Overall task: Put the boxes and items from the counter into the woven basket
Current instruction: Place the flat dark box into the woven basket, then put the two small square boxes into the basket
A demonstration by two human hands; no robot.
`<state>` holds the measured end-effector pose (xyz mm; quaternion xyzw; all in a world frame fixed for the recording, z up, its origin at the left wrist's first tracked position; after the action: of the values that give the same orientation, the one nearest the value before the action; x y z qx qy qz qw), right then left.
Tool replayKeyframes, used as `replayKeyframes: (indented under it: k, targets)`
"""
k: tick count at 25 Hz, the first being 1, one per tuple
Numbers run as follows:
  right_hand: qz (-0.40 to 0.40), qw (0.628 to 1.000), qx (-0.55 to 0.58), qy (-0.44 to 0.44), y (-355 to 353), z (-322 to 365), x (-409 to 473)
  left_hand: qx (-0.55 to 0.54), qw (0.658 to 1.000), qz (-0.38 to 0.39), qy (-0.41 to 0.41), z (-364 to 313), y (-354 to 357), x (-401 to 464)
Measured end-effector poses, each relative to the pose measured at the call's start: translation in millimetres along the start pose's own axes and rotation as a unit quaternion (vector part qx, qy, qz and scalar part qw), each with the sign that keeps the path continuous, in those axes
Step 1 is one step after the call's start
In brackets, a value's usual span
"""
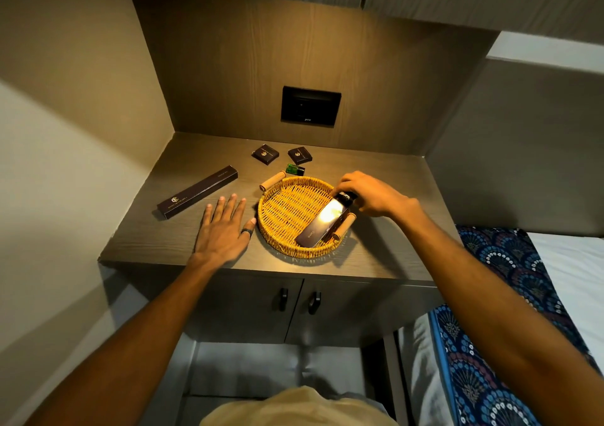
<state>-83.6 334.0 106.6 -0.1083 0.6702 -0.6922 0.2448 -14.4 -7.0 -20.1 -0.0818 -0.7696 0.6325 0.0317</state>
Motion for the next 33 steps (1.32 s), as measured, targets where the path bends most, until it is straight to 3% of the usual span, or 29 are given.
replayKeyframes:
  k: [11,14,19,23,25,29,33]
  targets:
    - [0.000,0.999,0.032,0.023,2.4,-8.4,-10.2,0.009,1.000,0.001,0.005,-0.4,0.5,0.0]
    - [-0.050,0.994,0.087,0.040,-11.4,-0.3,-3.9,0.017,1.000,0.005,0.005,-3.4,0.1,-0.6]
    - [-0.087,0.979,0.176,0.061,-36.5,67.0,48.0,0.024,0.999,0.020,0.015,-5.4,-8.0,-0.1]
    - [-0.052,0.987,0.139,0.057,-37.2,129.2,104.6,0.012,1.000,0.015,0.020,-8.1,-10.5,-5.0]
    - [-0.049,0.985,0.116,0.121,-38.0,134.0,127.7,0.007,1.000,0.010,0.021,-8.1,-12.4,-4.9]
    - [-0.003,0.946,0.149,0.289,-38.5,109.1,153.1,0.001,1.000,-0.004,0.019,-7.5,-10.4,-6.4]
    - [0.033,0.921,0.200,0.333,-40.8,97.4,164.1,0.000,1.000,-0.020,0.016,-3.3,-5.4,-2.4]
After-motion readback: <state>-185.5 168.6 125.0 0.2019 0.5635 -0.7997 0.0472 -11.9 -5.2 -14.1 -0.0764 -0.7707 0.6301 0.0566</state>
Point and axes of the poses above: each hand's wrist, its own x-axis towards the middle knuckle, its own y-axis out of the palm, z = x × y, the point moved 1 cm from there along x, towards the middle knuckle, and after that the axes turned 5 degrees about y, right-handed, at the moved point
